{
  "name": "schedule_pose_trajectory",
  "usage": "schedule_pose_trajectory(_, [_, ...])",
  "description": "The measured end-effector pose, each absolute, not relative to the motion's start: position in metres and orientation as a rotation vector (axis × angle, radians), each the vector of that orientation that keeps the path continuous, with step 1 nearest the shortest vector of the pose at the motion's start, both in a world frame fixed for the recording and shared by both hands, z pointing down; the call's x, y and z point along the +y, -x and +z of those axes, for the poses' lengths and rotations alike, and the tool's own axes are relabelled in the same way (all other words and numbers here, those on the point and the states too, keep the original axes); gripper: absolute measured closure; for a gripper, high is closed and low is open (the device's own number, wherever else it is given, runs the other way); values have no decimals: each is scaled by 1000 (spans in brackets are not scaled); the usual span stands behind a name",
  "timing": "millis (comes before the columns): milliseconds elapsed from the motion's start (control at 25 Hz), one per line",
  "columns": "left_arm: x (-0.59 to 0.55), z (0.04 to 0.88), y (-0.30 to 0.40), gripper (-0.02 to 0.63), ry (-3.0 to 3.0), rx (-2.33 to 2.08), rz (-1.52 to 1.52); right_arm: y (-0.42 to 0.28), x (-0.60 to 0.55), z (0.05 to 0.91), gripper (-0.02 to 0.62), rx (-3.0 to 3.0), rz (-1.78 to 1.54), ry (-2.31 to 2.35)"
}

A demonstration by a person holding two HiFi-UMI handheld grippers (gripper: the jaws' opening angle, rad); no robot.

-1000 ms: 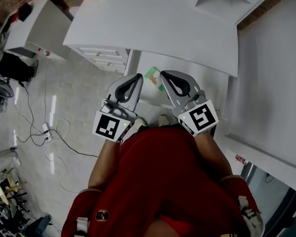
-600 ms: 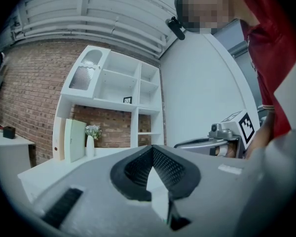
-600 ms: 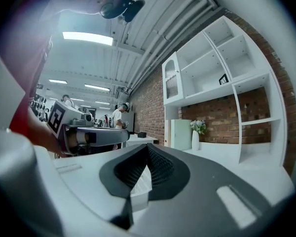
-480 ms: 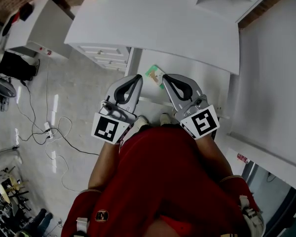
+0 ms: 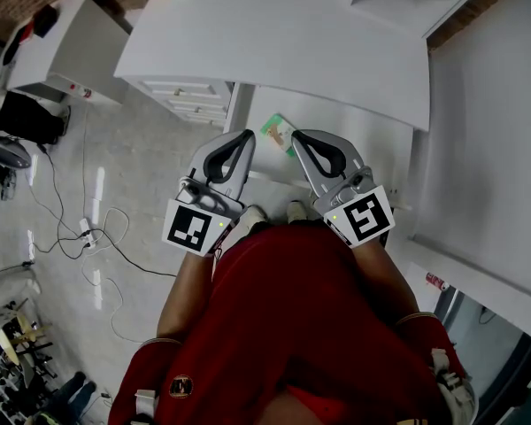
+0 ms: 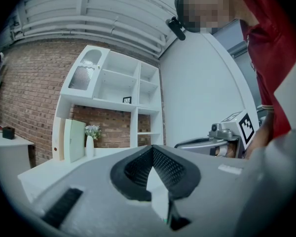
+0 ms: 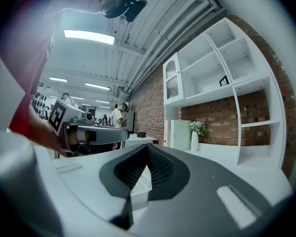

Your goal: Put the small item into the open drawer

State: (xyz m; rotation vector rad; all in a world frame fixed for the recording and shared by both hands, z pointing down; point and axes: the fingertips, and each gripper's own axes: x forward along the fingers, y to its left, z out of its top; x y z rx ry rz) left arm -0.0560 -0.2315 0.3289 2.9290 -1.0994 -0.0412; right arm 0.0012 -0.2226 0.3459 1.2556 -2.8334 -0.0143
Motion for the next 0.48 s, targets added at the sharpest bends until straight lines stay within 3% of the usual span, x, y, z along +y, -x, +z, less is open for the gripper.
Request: schedule_pose_trajectory(480, [-230, 330, 57, 606, -2936, -1088, -45, -2, -221, 348, 584, -2824, -24, -1276])
